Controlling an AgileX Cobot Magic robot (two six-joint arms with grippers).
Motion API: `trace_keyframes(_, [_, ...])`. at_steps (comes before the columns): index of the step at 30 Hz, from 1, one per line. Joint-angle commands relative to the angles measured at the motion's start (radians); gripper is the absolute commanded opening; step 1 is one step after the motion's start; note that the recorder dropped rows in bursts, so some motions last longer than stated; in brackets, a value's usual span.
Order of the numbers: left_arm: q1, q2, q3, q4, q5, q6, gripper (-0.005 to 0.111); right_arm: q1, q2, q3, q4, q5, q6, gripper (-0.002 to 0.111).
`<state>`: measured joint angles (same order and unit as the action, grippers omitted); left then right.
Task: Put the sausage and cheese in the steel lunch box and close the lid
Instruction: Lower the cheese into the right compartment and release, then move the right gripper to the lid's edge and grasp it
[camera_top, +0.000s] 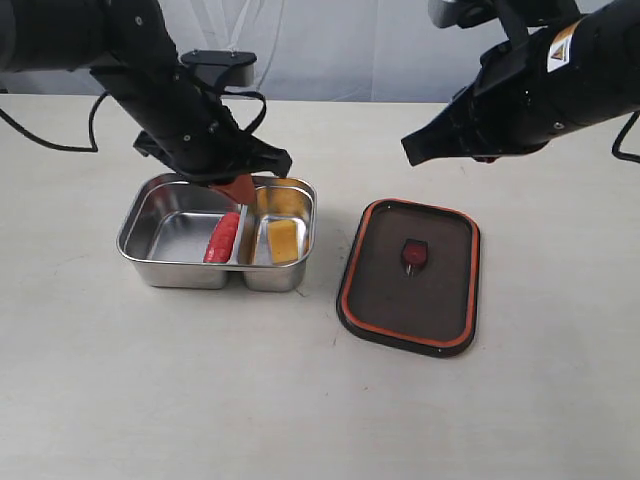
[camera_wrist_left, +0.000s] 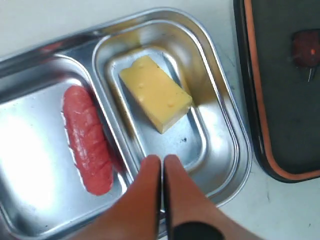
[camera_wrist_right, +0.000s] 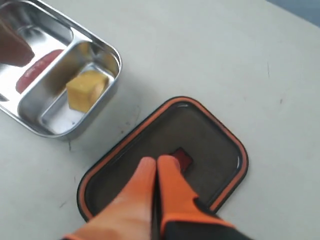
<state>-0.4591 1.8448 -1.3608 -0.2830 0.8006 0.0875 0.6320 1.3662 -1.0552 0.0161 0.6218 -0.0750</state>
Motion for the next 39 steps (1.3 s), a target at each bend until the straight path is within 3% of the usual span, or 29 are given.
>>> trace_keyframes(1, [0.001,-0.094,-0.006,0.050,0.015,0.003,0.000,-0.005,-0.008,0.006,-0.040,-0.061,-0.004,0.002])
trace_keyframes(3, [0.001,-0.128,-0.003,0.064,0.034,0.001,0.000,-0.005,-0.008,0.006,-0.074,-0.073,0.015,0.002])
trace_keyframes(6, [0.001,-0.185,0.023,0.076,0.054,0.001,0.000,-0.005,0.010,0.006,-0.212,-0.084,0.221,0.002])
trace_keyframes(8, [0.001,-0.227,0.061,0.076,0.051,0.001,0.000,-0.042,0.037,0.004,-0.336,-0.048,0.388,0.002])
trace_keyframes(11, [0.001,-0.286,0.130,0.076,0.033,0.001,0.000,-0.139,0.087,0.000,-0.352,0.009,0.419,0.000])
trace_keyframes(16, [0.001,-0.379,0.249,0.076,-0.016,0.001,0.000,-0.296,0.183,-0.020,-0.205,0.020,0.264,0.006])
trace_keyframes(22, [0.001,-0.457,0.347,0.069,-0.027,0.001,0.000,-0.352,0.333,-0.134,0.001,0.058,0.025,0.043])
trace_keyframes(32, [0.001,-0.495,0.435,0.047,-0.042,0.001,0.000,-0.352,0.625,-0.369,0.050,0.164,-0.070,0.045])
trace_keyframes(39, [0.001,-0.495,0.438,0.047,-0.042,0.001,0.000,-0.352,0.737,-0.430,0.151,0.188,-0.143,0.045])
